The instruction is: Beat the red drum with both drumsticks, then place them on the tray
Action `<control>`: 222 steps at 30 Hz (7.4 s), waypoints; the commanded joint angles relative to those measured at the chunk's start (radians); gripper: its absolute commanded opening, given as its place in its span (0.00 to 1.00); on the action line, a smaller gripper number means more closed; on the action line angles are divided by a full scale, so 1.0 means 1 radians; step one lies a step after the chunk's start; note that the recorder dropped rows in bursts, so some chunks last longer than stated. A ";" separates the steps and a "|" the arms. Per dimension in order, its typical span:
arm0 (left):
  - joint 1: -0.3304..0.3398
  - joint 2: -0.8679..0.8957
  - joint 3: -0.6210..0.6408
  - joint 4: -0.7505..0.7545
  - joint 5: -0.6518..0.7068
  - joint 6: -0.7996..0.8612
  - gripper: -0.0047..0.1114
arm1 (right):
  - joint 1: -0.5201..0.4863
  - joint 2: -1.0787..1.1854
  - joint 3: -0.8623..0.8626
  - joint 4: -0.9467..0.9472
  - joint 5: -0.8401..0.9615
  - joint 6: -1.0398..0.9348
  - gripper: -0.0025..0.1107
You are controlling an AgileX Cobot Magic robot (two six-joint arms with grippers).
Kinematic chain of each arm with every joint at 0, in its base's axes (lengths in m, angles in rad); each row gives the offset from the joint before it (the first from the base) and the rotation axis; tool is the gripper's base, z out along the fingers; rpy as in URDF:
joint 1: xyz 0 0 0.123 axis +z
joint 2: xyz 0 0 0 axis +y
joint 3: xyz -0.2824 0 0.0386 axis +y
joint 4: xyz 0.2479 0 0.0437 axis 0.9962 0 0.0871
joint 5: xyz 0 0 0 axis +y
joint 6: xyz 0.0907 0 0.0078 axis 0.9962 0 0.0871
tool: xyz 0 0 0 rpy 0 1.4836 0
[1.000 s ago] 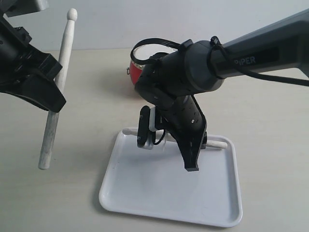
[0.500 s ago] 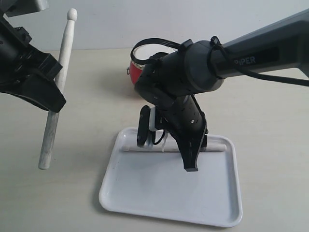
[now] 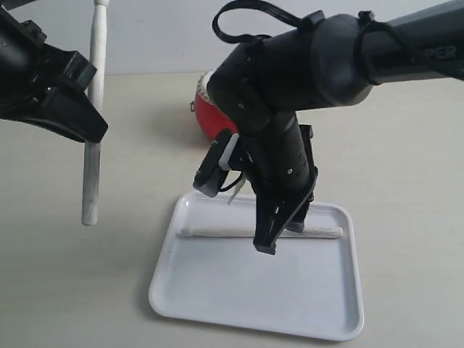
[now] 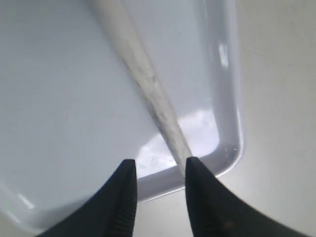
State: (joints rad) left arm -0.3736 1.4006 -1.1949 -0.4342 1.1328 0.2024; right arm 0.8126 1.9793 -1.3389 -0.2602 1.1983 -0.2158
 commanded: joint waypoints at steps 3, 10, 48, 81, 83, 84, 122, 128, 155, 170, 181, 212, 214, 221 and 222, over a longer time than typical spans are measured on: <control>0.148 0.010 0.112 -0.202 -0.082 0.164 0.04 | -0.001 -0.081 -0.007 0.202 -0.031 -0.008 0.32; 0.335 0.010 0.396 -0.664 -0.109 0.591 0.04 | -0.001 -0.152 -0.007 0.612 -0.108 -0.165 0.32; 0.337 0.011 0.435 -0.799 -0.126 0.444 0.04 | 0.002 -0.162 -0.005 0.913 -0.479 -0.183 0.58; 0.337 0.011 0.435 -0.799 -0.107 0.446 0.04 | 0.002 -0.162 -0.005 0.986 -0.444 -0.183 0.17; 0.337 0.011 0.435 -0.799 -0.107 0.446 0.04 | 0.002 -0.162 -0.005 0.986 -0.444 -0.183 0.04; 0.337 0.011 0.435 -0.799 -0.107 0.448 0.04 | 0.002 -0.162 -0.005 0.986 -0.444 -0.183 0.02; 0.417 -0.037 0.435 -0.704 -0.007 0.495 0.89 | -0.101 -0.162 -0.005 0.775 -0.338 -0.183 0.02; 0.446 -0.057 0.435 -0.692 -0.009 0.502 0.89 | -0.134 -0.162 -0.005 0.394 -0.118 -0.182 0.02; 0.446 -0.057 0.435 -0.694 -0.009 0.550 0.89 | -0.132 -0.478 0.496 0.521 -0.208 -0.550 0.02; 0.446 -0.057 0.435 -0.694 -0.002 0.563 0.89 | -0.132 -0.486 0.614 0.504 -0.446 -0.737 0.02; 0.446 -0.057 0.435 -0.694 -0.002 0.575 0.89 | -0.132 -0.429 0.614 0.441 -0.445 -0.750 0.02; 0.446 -0.057 0.435 -0.694 0.014 0.582 0.89 | -0.132 -0.348 0.614 0.443 -0.513 -0.671 0.35; 0.446 -0.057 0.435 -0.694 0.014 0.582 0.89 | -0.132 -0.348 0.614 0.443 -0.513 -0.671 0.37; 0.446 -0.057 0.435 -0.694 0.029 0.584 0.89 | -0.132 -0.348 0.614 0.443 -0.523 -0.626 0.40; 0.446 -0.057 0.435 -0.694 0.029 0.589 0.89 | -0.132 -0.348 0.614 0.443 -0.533 -0.623 0.40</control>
State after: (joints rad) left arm 0.0689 1.3520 -0.7646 -1.1214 1.1488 0.7771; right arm 0.6841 1.6325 -0.7263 0.1860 0.6862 -0.8602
